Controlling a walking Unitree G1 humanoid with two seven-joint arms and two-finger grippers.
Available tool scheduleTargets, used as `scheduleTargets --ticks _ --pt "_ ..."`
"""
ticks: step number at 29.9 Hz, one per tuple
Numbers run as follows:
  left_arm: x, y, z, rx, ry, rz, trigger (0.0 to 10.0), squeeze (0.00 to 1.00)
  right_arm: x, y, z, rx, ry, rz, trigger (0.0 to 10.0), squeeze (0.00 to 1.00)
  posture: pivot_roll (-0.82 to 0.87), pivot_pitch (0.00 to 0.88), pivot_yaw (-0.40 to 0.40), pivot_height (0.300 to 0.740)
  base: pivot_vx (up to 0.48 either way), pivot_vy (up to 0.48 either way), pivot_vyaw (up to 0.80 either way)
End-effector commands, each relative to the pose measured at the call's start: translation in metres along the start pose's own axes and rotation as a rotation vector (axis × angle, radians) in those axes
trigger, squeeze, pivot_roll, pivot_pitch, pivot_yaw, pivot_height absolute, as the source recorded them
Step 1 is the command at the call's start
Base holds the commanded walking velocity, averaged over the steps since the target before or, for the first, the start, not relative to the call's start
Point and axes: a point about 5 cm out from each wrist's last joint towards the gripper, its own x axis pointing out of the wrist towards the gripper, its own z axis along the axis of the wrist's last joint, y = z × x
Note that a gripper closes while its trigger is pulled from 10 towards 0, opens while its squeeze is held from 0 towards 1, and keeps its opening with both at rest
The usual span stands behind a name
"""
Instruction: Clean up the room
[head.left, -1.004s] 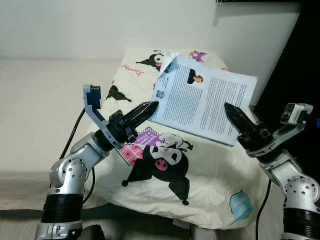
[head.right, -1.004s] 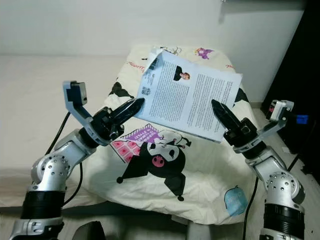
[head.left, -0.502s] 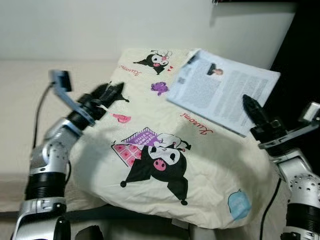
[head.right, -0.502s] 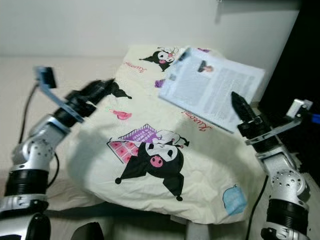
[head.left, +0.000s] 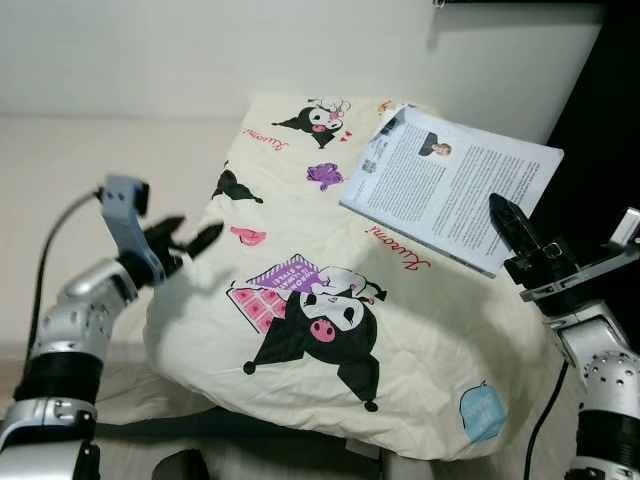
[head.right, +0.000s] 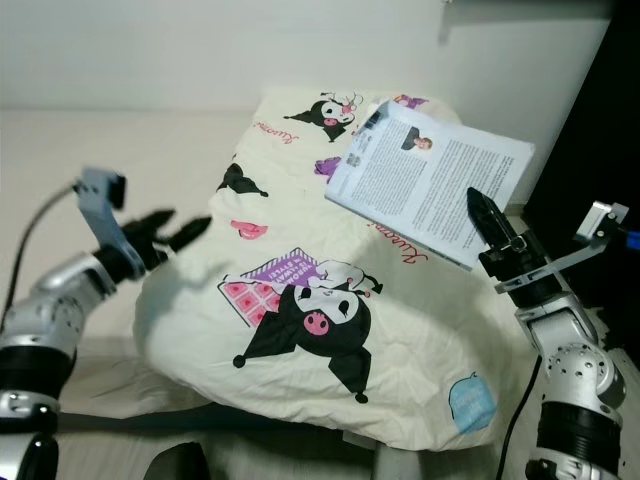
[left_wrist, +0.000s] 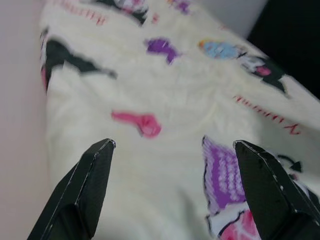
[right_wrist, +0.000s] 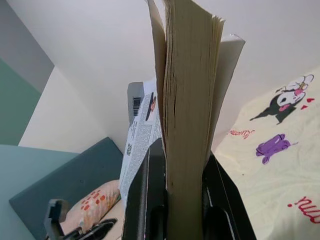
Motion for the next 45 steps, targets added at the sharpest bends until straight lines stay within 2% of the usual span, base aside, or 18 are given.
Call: scheduleTargets --ticks 1,3,6,10,13,16,17,19,21,22,24,25,27,36,38,41,45 --pt "0.0 0.002 -0.023 -0.044 0.069 0.033 10.0 0.0 0.003 0.002 0.002 -0.019 -0.014 0.019 0.0 0.0 -0.11 0.0 -0.011 0.436 0.0 0.0 0.0" --pt "0.0 0.002 -0.023 -0.044 0.069 0.033 10.0 0.0 0.003 0.002 0.002 -0.019 -0.014 0.019 0.0 0.0 -0.11 0.0 -0.011 0.436 0.0 0.0 0.0" --pt "-0.001 0.003 -0.034 -0.086 0.075 0.053 10.0 0.0 0.003 0.002 0.001 -0.017 -0.006 0.018 0.0 0.0 -0.11 0.0 -0.009 0.436 0.0 0.0 0.0" --pt "-0.005 0.01 -0.046 -0.09 0.067 0.156 10.0 0.0 0.003 0.004 -0.002 -0.014 0.004 0.03 0.0 0.0 -0.12 0.0 -0.008 0.436 0.0 0.0 0.0" --pt "-0.008 0.019 -0.045 -0.102 0.023 0.251 10.0 0.0 0.003 0.007 -0.01 -0.002 0.046 0.046 0.0 0.0 -0.12 0.0 -0.01 0.436 0.0 0.0 0.0" --pt "-0.008 0.02 -0.044 -0.104 0.016 0.259 10.0 0.0 0.003 0.008 -0.013 0.002 0.062 0.048 0.0 0.0 -0.12 0.0 -0.01 0.436 0.0 0.0 0.0" --pt "-0.007 0.02 -0.043 -0.111 0.004 0.264 10.0 0.0 0.002 0.006 -0.023 -0.005 0.12 0.034 0.0 0.0 -0.12 0.0 -0.011 0.436 0.0 0.0 0.0" --pt "-0.007 0.02 -0.043 -0.111 0.004 0.264 10.0 0.0 0.002 0.006 -0.023 -0.005 0.12 0.034 0.0 0.0 -0.12 0.0 -0.011 0.436 0.0 0.0 0.0" --pt "-0.004 0.018 -0.041 -0.121 -0.022 0.264 10.0 0.0 -0.004 -0.007 -0.054 -0.049 0.3 -0.084 0.0 0.0 -0.12 0.0 -0.012 0.436 0.0 0.0 0.0" --pt "-0.004 0.018 -0.041 -0.121 -0.022 0.264 10.0 0.0 -0.004 -0.007 -0.054 -0.049 0.3 -0.084 0.0 0.0 -0.12 0.0 -0.012 0.436 0.0 0.0 0.0" --pt "0.0 0.013 -0.041 -0.126 -0.037 0.25 10.0 0.0 -0.016 -0.028 -0.081 -0.121 0.44 -0.26 0.0 0.0 -0.11 0.0 -0.015 0.436 0.0 0.0 0.0" --pt "0.0 0.013 -0.041 -0.126 -0.037 0.25 10.0 0.0 -0.016 -0.028 -0.081 -0.121 0.44 -0.26 0.0 0.0 -0.11 0.0 -0.015 0.436 0.0 0.0 0.0" --pt "0.001 0.011 -0.044 -0.126 -0.032 0.239 10.0 0.0 -0.03 -0.047 -0.098 -0.194 0.538 -0.431 0.0 0.0 -0.11 0.0 -0.016 0.436 0.0 0.0 0.0" --pt "-0.002 0.014 -0.047 -0.096 -0.013 0.25 10.0 0.0 -0.039 -0.051 -0.103 -0.207 0.573 -0.476 0.0 0.0 -0.1 0.0 -0.017 0.436 0.0 0.0 0.0" --pt "-0.004 0.017 -0.045 -0.076 -0.015 0.271 10.0 0.0 -0.041 -0.051 -0.103 -0.21 0.582 -0.479 0.0 0.0 -0.1 0.0 -0.016 0.436 0.0 0.0 0.0" --pt "-0.008 0.029 -0.036 -0.015 -0.021 0.364 10.0 0.0 -0.043 -0.052 -0.105 -0.221 0.596 -0.483 0.0 0.0 -0.1 0.0 -0.014 0.436 0.0 0.0 0.0" --pt "-0.01 0.032 -0.038 0.008 0.012 0.388 10.0 0.0 -0.04 -0.054 -0.108 -0.236 0.597 -0.482 0.0 0.0 -0.1 0.0 -0.008 0.436 0.0 0.0 0.0"
